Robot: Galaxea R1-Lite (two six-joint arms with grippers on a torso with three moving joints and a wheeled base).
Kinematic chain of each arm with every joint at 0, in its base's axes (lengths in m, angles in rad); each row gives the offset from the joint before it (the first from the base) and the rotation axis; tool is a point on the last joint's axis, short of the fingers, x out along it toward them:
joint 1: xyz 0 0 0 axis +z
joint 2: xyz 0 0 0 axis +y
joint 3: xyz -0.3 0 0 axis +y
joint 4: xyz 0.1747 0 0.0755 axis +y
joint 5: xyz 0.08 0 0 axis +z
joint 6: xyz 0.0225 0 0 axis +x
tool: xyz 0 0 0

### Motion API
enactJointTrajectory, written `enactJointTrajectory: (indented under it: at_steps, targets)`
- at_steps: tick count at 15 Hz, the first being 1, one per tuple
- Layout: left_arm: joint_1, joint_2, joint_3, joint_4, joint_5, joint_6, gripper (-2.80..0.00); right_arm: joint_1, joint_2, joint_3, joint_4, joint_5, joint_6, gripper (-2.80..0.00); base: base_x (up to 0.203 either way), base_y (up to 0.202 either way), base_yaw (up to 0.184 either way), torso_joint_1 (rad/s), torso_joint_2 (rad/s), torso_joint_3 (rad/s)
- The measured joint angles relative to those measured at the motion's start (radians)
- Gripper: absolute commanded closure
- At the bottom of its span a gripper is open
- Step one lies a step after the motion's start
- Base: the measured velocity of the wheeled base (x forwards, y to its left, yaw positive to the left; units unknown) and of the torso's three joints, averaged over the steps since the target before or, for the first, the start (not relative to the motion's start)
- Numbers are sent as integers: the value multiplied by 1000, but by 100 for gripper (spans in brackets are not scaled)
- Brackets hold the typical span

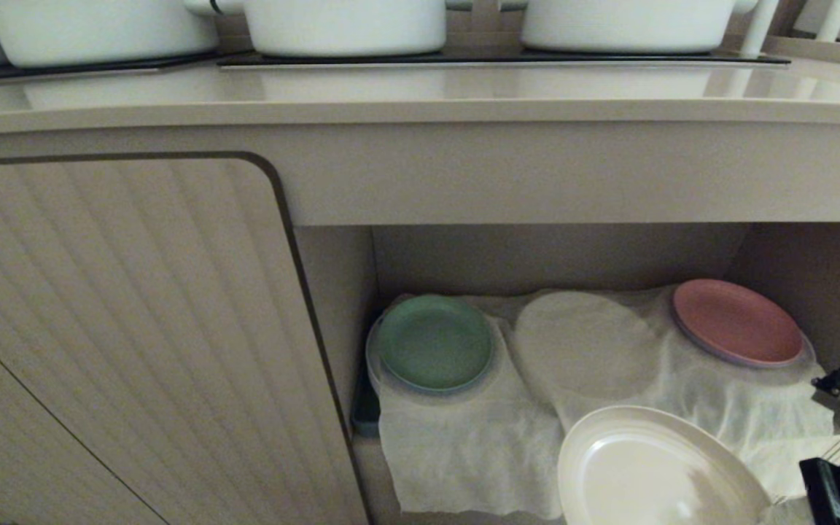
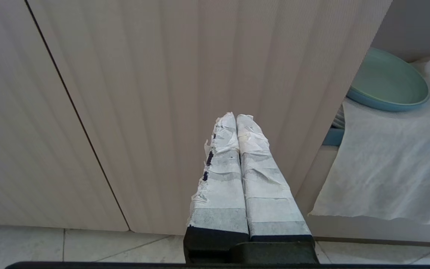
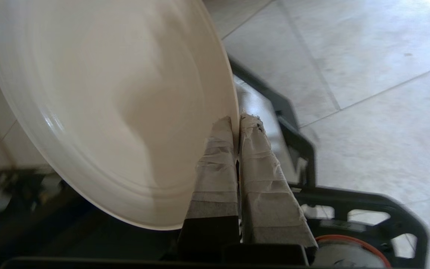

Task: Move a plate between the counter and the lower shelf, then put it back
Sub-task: Put the plate in the cupboard

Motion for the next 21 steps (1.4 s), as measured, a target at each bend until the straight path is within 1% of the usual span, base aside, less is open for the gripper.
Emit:
enactJointTrajectory:
  at_steps: [2,3,6,8,10,13,17,20,21]
  targets:
    - [0,0,0,0,0,0,0,-14,56,-14,-29,-35,2,0,0,0,0,0,0,0]
    - [0,0,0,0,0,0,0,-20,84,-23,-53,-39,8,0,0,0,0,0,0,0]
    - [0,0,0,0,0,0,0,-28,174,-73,-112,-39,75,0,0,0,0,0,0,0]
    - [0,0,0,0,0,0,0,-28,248,-130,-124,-35,126,0,0,0,0,0,0,0]
    - [0,0,0,0,0,0,0,-23,319,-173,-152,-31,146,0,0,0,0,0,0,0]
    - [0,0,0,0,0,0,0,-15,418,-226,-251,-29,199,0,0,0,0,0,0,0]
    - [0,0,0,0,0,0,0,-5,530,-322,-275,-31,265,0,0,0,0,0,0,0]
    - [0,0,0,0,-1,0,0,-4,610,-398,-322,-37,307,0,0,0,0,0,0,0]
    - [0,0,0,0,0,0,0,-4,634,-430,-334,-37,336,0,0,0,0,0,0,0]
